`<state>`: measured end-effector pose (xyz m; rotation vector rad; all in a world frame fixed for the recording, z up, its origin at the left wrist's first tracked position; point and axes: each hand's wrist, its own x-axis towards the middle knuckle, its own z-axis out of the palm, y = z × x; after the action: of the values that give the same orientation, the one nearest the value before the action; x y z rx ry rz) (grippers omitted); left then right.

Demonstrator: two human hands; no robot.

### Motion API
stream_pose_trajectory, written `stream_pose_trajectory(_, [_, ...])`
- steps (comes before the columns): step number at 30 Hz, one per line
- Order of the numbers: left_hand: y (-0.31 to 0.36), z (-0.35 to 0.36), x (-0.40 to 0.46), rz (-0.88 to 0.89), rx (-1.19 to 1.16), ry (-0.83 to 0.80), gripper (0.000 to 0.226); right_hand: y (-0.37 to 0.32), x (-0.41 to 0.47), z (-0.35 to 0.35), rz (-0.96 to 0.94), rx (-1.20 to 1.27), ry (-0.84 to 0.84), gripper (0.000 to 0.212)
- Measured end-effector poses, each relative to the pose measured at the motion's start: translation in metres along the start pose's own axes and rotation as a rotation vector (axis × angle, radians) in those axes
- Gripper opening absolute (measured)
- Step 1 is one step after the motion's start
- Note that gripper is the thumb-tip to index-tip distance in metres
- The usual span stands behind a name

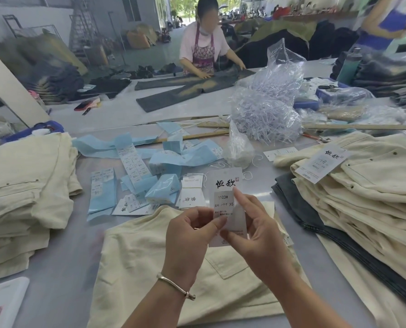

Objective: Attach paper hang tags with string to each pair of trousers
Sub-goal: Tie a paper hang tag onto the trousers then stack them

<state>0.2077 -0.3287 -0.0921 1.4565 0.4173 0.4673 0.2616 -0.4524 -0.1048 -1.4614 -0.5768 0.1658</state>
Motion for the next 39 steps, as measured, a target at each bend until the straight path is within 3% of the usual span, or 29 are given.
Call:
stream_pose_trajectory(5, [0.003, 0.002, 0.001, 0.091, 0.175, 0.026, 0.014, 0.004, -0.005, 0.006, -0.072, -0.001, 0.05, 0.08])
stream_pose_trajectory(11, [0.004, 0.006, -0.008, 0.362, 0.537, 0.129, 0.023, 0.004, -0.012, 0.012, -0.161, -0.042, 0.125, 0.07])
stream_pose_trajectory(15, [0.002, 0.007, -0.011, 0.464, 0.563, 0.213, 0.031, -0.001, -0.012, 0.017, -0.205, -0.039, 0.153, 0.071])
stream_pose_trajectory(20, [-0.002, 0.009, -0.017, 0.429, 0.487, 0.204, 0.042, -0.003, -0.012, 0.021, -0.211, -0.036, 0.144, 0.07])
stream_pose_trajectory(24, [0.003, 0.002, -0.01, 0.166, 0.33, 0.121, 0.101, 0.001, -0.015, 0.02, -0.147, -0.007, 0.172, 0.075])
stream_pose_trajectory(26, [0.004, -0.003, -0.006, 0.045, 0.142, 0.027, 0.088, 0.003, -0.017, 0.019, -0.117, 0.028, 0.158, 0.079])
stream_pose_trajectory(28, [0.004, -0.005, -0.004, -0.034, -0.024, -0.088, 0.048, 0.001, -0.018, 0.019, -0.068, 0.064, 0.129, 0.08])
stream_pose_trajectory(30, [-0.001, -0.007, -0.005, -0.096, -0.173, -0.192, 0.028, -0.004, -0.016, 0.017, 0.073, 0.279, 0.107, 0.077])
stream_pose_trajectory(33, [-0.004, -0.009, -0.005, -0.124, -0.23, -0.233, 0.03, -0.013, -0.006, 0.009, 0.342, 0.761, 0.079, 0.062])
stream_pose_trajectory(39, [-0.011, -0.009, -0.008, -0.032, -0.135, -0.31, 0.026, -0.02, 0.009, 0.001, 0.402, 0.603, 0.064, 0.046])
